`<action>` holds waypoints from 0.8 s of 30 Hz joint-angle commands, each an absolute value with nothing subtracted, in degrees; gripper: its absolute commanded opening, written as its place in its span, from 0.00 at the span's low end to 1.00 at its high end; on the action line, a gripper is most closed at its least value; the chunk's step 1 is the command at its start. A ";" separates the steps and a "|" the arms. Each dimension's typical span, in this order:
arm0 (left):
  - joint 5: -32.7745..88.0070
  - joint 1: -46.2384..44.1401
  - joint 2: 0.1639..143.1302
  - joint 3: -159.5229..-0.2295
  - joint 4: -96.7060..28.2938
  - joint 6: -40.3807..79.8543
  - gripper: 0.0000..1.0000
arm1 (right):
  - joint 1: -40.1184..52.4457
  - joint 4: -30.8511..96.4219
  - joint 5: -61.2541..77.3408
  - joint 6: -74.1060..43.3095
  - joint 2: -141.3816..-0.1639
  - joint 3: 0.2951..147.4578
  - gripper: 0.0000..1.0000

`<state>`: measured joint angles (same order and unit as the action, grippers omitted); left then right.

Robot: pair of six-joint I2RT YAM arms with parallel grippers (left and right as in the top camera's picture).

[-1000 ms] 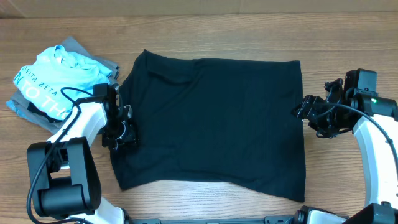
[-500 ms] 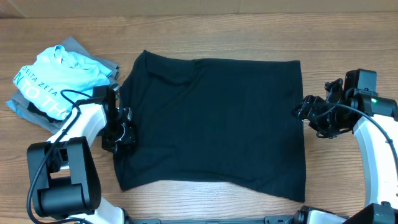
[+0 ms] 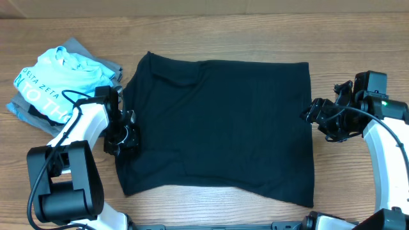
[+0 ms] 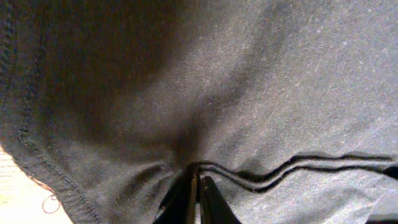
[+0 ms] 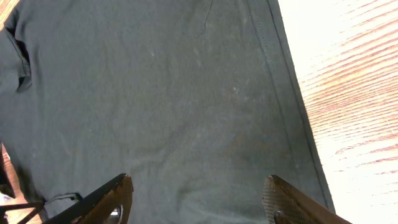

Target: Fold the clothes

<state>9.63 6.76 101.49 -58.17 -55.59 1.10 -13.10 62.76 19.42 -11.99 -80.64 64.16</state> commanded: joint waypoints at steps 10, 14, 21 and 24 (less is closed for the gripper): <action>16.53 6.72 101.12 -68.53 -63.81 -3.09 0.04 | -12.93 63.31 17.12 -16.51 -80.53 63.96 0.71; 16.49 6.72 100.82 -71.48 -64.64 -3.07 0.04 | -13.34 63.70 11.99 -23.42 -80.79 63.96 0.72; 15.94 6.72 100.82 -71.85 -66.19 -3.27 0.04 | -23.18 71.88 9.04 -25.34 -91.02 63.92 0.72; 15.94 6.72 100.82 -71.85 -66.17 -3.25 0.04 | -25.34 74.76 9.10 -24.40 -94.70 63.24 0.72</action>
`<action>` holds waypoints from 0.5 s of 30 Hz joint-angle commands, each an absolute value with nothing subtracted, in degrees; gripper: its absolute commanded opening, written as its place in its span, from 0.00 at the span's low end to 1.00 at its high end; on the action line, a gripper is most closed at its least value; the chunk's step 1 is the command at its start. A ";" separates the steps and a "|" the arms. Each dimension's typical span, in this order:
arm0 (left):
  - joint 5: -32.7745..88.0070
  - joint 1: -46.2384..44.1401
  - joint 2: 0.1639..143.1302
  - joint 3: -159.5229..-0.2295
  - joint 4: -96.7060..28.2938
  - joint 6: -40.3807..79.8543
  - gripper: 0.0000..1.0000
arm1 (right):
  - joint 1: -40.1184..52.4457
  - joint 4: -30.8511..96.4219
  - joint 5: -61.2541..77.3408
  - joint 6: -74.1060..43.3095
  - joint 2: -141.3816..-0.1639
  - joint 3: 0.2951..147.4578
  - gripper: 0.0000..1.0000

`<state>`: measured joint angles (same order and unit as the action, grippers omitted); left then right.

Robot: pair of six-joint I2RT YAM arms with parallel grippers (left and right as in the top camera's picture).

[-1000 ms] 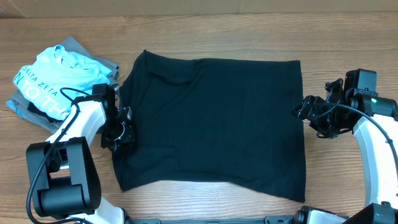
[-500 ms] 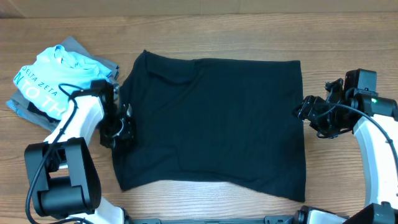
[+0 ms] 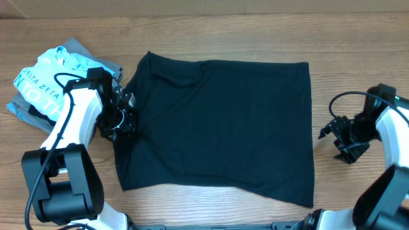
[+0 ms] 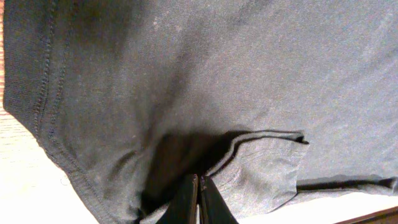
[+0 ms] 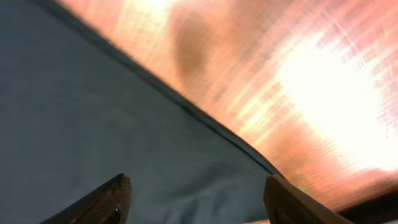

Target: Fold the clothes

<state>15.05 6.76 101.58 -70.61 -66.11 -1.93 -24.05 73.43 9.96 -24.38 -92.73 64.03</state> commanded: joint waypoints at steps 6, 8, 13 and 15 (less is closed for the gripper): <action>15.94 6.72 100.82 -71.85 -66.22 -3.25 0.04 | -26.39 74.02 12.45 -21.93 -94.80 55.29 0.67; 15.90 6.72 100.82 -71.85 -66.26 -3.29 0.04 | -26.37 74.06 16.38 -21.15 -93.30 53.56 0.66; 14.39 6.72 100.82 -71.85 -66.67 -3.49 0.04 | -26.37 75.33 19.18 -25.02 -85.27 48.84 0.69; 14.41 6.72 100.82 -71.85 -66.61 -3.46 0.04 | -26.37 74.85 18.92 -28.27 -80.66 45.58 0.69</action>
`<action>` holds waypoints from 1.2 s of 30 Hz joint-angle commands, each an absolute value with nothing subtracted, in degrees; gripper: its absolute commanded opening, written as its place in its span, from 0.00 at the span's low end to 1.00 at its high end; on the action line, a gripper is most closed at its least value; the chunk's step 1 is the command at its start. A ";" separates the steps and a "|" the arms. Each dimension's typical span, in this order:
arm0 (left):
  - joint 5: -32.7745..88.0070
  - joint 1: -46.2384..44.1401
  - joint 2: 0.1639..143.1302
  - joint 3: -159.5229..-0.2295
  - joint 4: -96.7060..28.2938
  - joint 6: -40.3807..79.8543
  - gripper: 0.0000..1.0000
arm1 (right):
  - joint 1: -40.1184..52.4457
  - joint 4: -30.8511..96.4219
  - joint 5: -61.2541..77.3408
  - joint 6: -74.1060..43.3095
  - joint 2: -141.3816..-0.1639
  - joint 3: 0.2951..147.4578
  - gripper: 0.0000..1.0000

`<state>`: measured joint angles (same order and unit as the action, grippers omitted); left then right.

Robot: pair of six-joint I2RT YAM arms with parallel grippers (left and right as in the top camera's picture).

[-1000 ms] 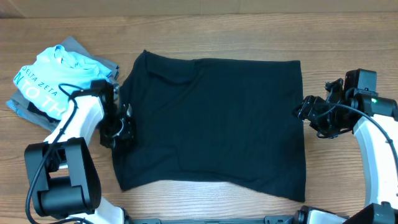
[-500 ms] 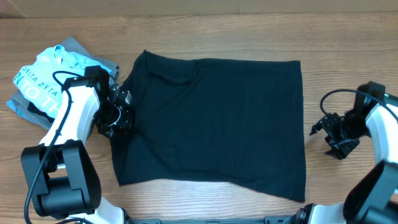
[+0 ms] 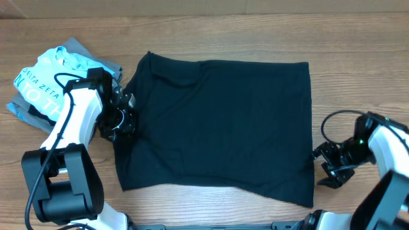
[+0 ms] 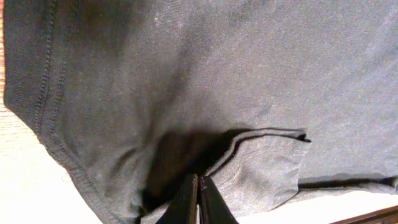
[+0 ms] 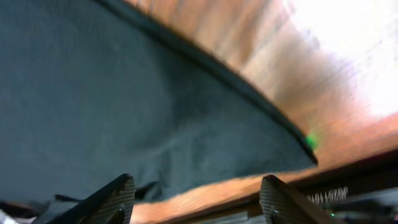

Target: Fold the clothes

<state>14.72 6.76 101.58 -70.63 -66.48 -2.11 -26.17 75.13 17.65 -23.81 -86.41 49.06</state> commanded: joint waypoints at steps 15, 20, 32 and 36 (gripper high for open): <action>14.41 6.72 100.82 -71.85 -65.71 -3.46 0.04 | -26.33 71.05 17.52 -36.32 -72.97 33.80 0.63; 14.41 6.72 100.82 -71.85 -65.65 -3.46 0.04 | -26.33 68.05 16.51 -38.02 -72.97 31.35 0.48; 14.41 6.72 100.82 -71.85 -65.58 -3.46 0.04 | -26.33 61.58 15.51 -38.30 -72.97 28.64 0.04; 14.41 6.72 100.82 -71.85 -65.56 -3.49 0.04 | -26.22 66.35 16.29 -37.06 -72.97 32.14 0.05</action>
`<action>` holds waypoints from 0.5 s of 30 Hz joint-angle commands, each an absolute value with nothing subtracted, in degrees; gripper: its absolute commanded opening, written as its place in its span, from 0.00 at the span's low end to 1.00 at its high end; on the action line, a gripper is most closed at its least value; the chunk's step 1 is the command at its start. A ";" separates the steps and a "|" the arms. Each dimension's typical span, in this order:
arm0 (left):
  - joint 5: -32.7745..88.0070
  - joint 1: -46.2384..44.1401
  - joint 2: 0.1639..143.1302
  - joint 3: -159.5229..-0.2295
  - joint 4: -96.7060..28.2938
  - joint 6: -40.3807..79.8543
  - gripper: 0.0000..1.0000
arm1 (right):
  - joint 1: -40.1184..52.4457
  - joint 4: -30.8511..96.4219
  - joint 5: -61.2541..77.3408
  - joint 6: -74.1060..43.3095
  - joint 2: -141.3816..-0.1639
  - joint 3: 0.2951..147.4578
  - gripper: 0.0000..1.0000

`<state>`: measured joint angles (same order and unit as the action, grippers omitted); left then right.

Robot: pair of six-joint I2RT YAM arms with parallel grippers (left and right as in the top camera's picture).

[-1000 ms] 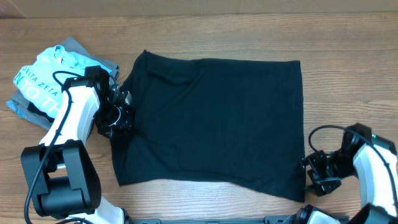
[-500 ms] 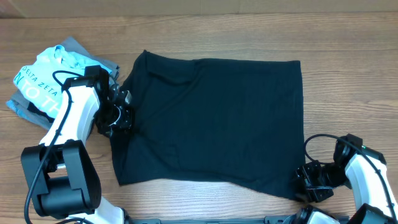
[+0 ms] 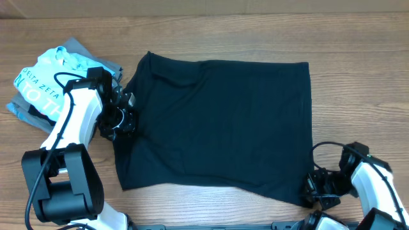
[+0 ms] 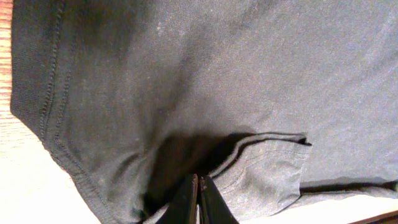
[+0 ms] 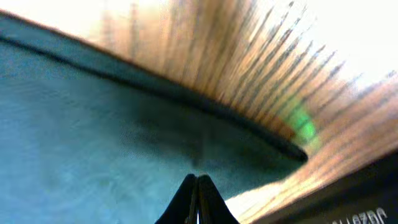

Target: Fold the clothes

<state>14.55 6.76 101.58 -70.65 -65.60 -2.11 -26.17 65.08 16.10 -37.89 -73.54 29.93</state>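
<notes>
A black shirt (image 3: 217, 124) lies spread flat across the middle of the wooden table (image 3: 358, 76). My left gripper (image 3: 118, 123) is at the shirt's left edge, shut on a pinch of the cloth; in the left wrist view its fingers (image 4: 198, 186) meet over a dark fold beside the stitched hem (image 4: 53, 146). My right gripper (image 3: 314, 190) is at the shirt's front right corner. There its fingers (image 5: 198, 186) are pressed together on the dark cloth (image 5: 93, 137), close to the corner's hem. That view is blurred.
A pile of clothes sits at the back left: a light blue shirt with white lettering (image 3: 48, 80) on top of a grey garment (image 3: 80, 48). The table's front edge runs just behind my right gripper.
My right gripper was open just off the shirt's lower right edge. Now it is at the front right corner and shut on the cloth. The left gripper and the shirt are unchanged.
First my left gripper was shut on the shirt's left edge and my right gripper stood open over the middle of the right edge. Then the left sat slightly farther back, and the right was open over bare wood. The right was later nearer the front, and now grips the corner.
</notes>
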 commanded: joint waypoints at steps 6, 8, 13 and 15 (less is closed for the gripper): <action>14.41 6.72 100.82 -71.85 -65.39 -3.46 0.04 | -23.07 69.30 18.11 -36.53 -72.97 31.38 0.30; 14.41 6.72 100.82 -71.85 -65.28 -3.49 0.04 | -20.64 67.90 18.13 -39.70 -72.97 28.88 0.31; 14.41 6.72 100.82 -71.85 -65.28 -3.46 0.05 | -19.00 62.54 19.64 -43.57 -72.97 24.08 0.31; 14.41 6.72 100.82 -71.85 -65.25 -3.49 0.05 | -19.00 62.22 19.55 -43.57 -72.97 23.99 0.33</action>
